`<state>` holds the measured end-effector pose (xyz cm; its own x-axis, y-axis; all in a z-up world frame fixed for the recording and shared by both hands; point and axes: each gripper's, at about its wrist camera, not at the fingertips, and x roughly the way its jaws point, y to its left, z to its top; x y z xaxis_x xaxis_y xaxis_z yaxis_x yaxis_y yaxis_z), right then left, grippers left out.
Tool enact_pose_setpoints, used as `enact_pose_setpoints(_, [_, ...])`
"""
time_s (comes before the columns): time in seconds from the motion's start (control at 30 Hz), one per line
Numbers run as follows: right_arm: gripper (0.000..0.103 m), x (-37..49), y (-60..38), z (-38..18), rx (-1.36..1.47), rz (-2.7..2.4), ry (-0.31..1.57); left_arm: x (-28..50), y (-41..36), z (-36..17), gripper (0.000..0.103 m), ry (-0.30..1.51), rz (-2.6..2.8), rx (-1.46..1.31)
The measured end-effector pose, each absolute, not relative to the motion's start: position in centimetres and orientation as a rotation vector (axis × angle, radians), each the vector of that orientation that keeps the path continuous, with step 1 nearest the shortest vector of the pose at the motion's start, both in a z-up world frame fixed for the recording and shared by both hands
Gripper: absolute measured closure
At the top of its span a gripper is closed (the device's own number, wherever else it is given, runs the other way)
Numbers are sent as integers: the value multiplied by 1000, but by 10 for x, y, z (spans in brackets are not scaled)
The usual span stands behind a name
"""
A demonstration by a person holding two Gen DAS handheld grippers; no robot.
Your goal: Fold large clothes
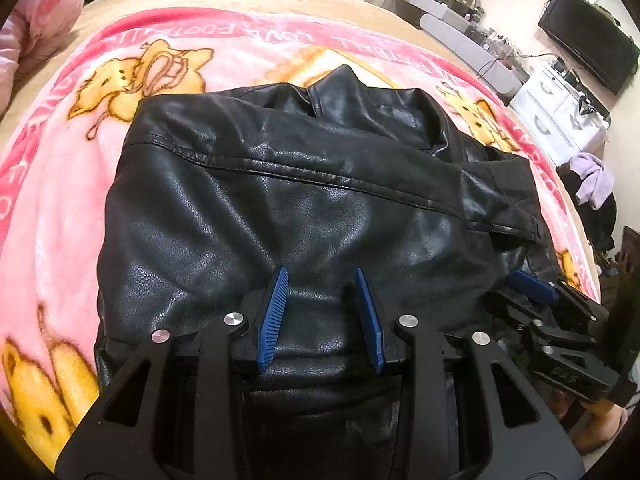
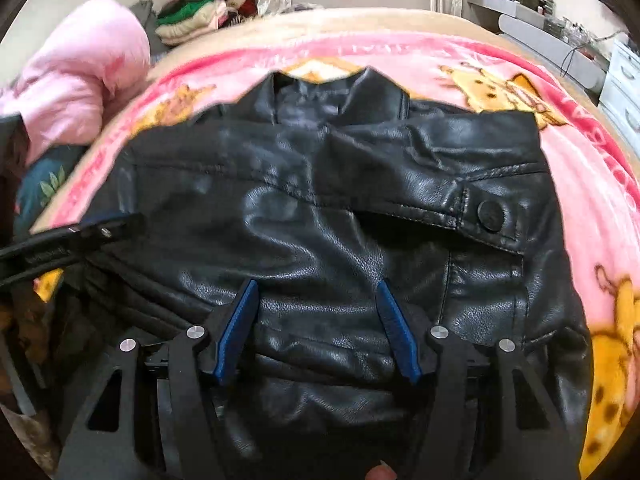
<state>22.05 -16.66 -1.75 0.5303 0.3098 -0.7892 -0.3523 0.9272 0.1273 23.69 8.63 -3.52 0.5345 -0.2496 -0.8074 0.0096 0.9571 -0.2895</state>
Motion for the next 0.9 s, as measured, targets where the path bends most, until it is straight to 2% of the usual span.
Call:
enact_pose_setpoints(0.07, [42, 212, -170, -7, -27, 403, 895, 235, 87, -31, 76, 990, -156, -272])
enact_pose_setpoints(0.1, [41, 208, -173, -3, -11, 410, 880, 233, 88, -28, 72, 982, -159, -277])
enact_pose_setpoints(0.17, [36, 205, -176, 4, 6, 415, 867, 230, 87, -23, 59, 970, -169, -278])
enact_pose_setpoints(0.2, [34, 203, -177, 6, 10, 414, 861, 228, 85, -19, 54, 960, -163, -269])
enact_pose_setpoints(0.3, [23, 199, -183, 13, 24, 411, 842, 225, 83, -12, 52, 940, -134, -225])
enact_pose_setpoints(0.33, [17, 198, -185, 15, 32, 409, 839, 225, 84, -11, 46, 935, -136, -227])
enact_pose_setpoints(0.47, [8, 193, -195, 21, 88, 402, 826, 225, 89, -6, 33, 928, -140, -245])
enact_pose_setpoints(0.53, [7, 192, -198, 24, 94, 394, 819, 224, 89, -3, 15, 921, -128, -239])
enact_pose_setpoints(0.57, [7, 191, -199, 26, 94, 390, 817, 223, 89, -1, 11, 916, -127, -242])
enact_pose_setpoints(0.9, [5, 178, -199, 38, 79, 377, 789, 213, 87, 15, 9, 888, -128, -255])
